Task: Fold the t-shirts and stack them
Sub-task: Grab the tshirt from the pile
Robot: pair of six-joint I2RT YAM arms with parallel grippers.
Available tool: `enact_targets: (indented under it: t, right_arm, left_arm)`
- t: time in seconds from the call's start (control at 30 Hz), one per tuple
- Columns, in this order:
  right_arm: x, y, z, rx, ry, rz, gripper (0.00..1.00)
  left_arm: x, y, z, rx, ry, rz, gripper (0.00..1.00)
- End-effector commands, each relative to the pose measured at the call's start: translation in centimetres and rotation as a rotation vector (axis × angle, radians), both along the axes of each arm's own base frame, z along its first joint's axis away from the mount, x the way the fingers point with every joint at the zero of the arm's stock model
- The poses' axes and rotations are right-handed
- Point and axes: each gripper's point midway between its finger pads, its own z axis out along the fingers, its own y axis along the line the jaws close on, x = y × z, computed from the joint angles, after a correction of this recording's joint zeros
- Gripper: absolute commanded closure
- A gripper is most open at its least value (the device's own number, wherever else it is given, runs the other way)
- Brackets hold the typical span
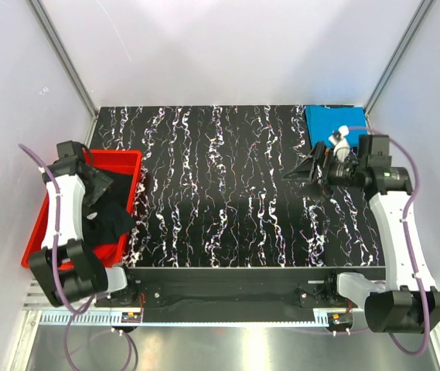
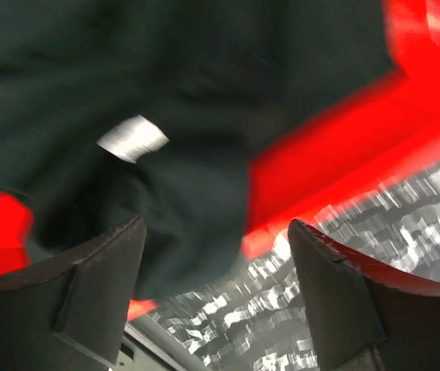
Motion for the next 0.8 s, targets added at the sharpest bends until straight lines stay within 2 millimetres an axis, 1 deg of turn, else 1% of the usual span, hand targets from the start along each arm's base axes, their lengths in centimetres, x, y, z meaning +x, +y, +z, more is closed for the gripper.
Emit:
enact_targets:
  t: [0.0, 0.03, 0.07, 0.1, 0.13, 0.17, 0.2, 0.23, 0.27, 0.3, 0.33, 0.37, 0.4, 0.43, 0.47, 0.5, 0.57, 0.67, 0.73, 0.77]
  right_arm:
    - [-0.6, -1.7, 0.8, -0.2, -0.107, 0.0, 0.0]
    - [-0.4, -2.2, 1.7, -0.245, -0.153, -0.013, 0.0]
    - [-0.1, -2.6, 1.8, -0.271, -0.159, -0.034, 0.0]
    - [0.2, -2.5, 1.7, -0.307, -0.163, -0.048, 0.0]
    - [0.0, -1.8, 1.1, -0.305, -0.133, -0.032, 0.0]
    - [0.3, -1.3, 0.9, -0.281, -0.128, -0.021, 0.0]
    - [-0.3, -0.2, 0.8, -0.214, -0.116, 0.044, 0.0]
    - [-0.4, 0.2, 1.0, -0.191, -0.128, 0.067, 0.0]
    - [-0.2, 0.2, 1.0, -0.195, -0.135, 0.066, 0.0]
    - [-0.1, -0.1, 0.8, -0.212, -0.128, 0.055, 0.0]
    - [0.1, -0.1, 1.2, -0.217, -0.146, 0.061, 0.0]
    - [0.1, -0.2, 1.4, -0.219, -0.15, 0.062, 0.0]
    - [0.0, 0.0, 1.6, -0.211, -0.159, 0.069, 0.0]
    - [0.0, 0.1, 1.6, -0.2, -0.162, 0.079, 0.0]
    - [0.0, 0.5, 1.8, -0.176, -0.167, 0.094, 0.0]
    - [-0.1, 0.6, 1.7, -0.17, -0.162, 0.097, 0.0]
    - [0.0, 0.8, 1.6, -0.158, -0.157, 0.102, 0.0]
    - [0.2, 1.0, 1.4, -0.136, -0.145, 0.112, 0.0]
    - [0.3, 1.1, 1.2, -0.134, -0.135, 0.113, 0.01]
    - [0.4, 1.1, 1.2, -0.132, -0.134, 0.114, 0.01]
  left_arm:
    - [0.0, 4.1, -0.4, 0.123, 0.042, 0.084, 0.21]
    - [0.1, 4.9, -1.3, 0.138, 0.084, 0.095, 0.21]
    - [0.3, 5.4, -1.5, 0.156, 0.091, 0.095, 0.21]
    - [0.2, 6.0, -1.8, 0.181, 0.11, 0.105, 0.21]
    - [0.9, 6.5, -2.2, 0.181, 0.093, 0.109, 0.21]
    - [1.2, 6.6, -3.3, 0.164, 0.11, 0.093, 0.25]
    - [1.4, 6.5, -4.0, 0.134, 0.106, 0.086, 0.31]
    - [2.0, 6.7, -4.4, 0.135, 0.094, 0.08, 0.34]
    - [2.0, 6.7, -5.2, 0.125, 0.114, 0.079, 0.36]
    - [2.0, 6.8, -5.3, 0.127, 0.125, 0.09, 0.37]
    - [1.4, 6.7, -5.5, 0.122, 0.151, 0.097, 0.38]
    - [1.1, 6.8, -5.2, 0.131, 0.148, 0.112, 0.37]
    - [0.5, 7.2, -4.9, 0.162, 0.16, 0.13, 0.33]
    - [-0.1, 7.4, -4.7, 0.179, 0.173, 0.144, 0.22]
    - [-0.3, 7.6, -3.9, 0.2, 0.157, 0.156, 0.18]
    - [-0.5, 7.7, -3.7, 0.214, 0.156, 0.161, 0.17]
    - [-0.1, 7.7, -2.7, 0.226, 0.13, 0.143, 0.16]
    - [0.4, 7.2, -0.6, 0.252, 0.082, 0.12, 0.16]
    - [-0.1, 7.0, 0.9, 0.299, 0.082, 0.123, 0.15]
    - [-0.7, 7.2, 1.1, 0.319, 0.094, 0.138, 0.1]
